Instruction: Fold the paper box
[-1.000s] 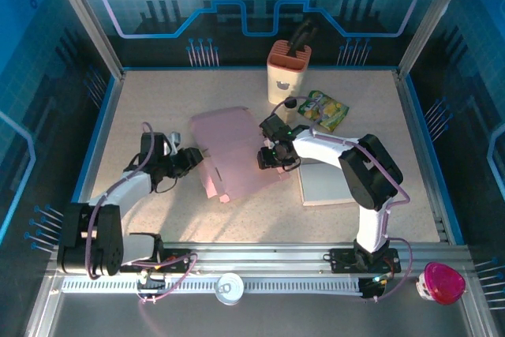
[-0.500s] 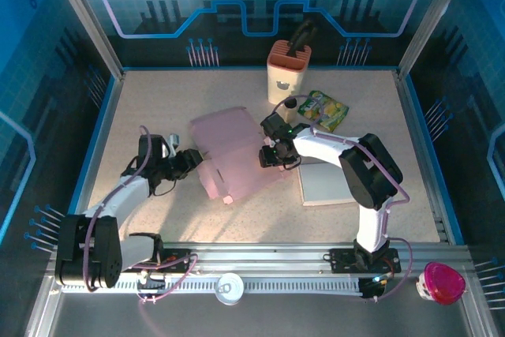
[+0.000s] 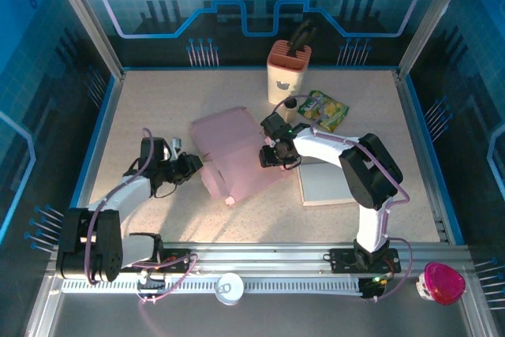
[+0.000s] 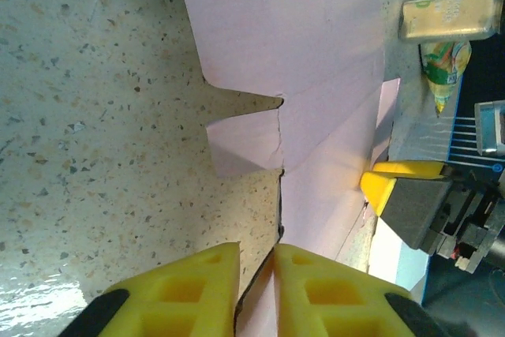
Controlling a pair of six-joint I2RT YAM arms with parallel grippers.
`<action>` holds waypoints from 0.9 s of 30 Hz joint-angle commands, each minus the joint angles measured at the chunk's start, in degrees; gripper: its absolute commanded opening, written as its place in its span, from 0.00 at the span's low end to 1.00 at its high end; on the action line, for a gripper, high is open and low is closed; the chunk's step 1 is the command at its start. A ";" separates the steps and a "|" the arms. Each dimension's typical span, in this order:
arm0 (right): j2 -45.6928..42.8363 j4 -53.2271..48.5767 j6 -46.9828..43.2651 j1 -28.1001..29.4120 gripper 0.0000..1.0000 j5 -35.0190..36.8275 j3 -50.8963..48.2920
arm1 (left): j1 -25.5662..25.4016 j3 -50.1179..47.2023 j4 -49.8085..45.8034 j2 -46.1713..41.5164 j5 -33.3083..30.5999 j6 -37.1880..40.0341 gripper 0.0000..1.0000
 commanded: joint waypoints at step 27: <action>-31.82 60.28 58.68 6.25 0.72 -11.86 -44.53 | -0.15 -0.81 5.83 -12.58 4.08 -22.16 0.00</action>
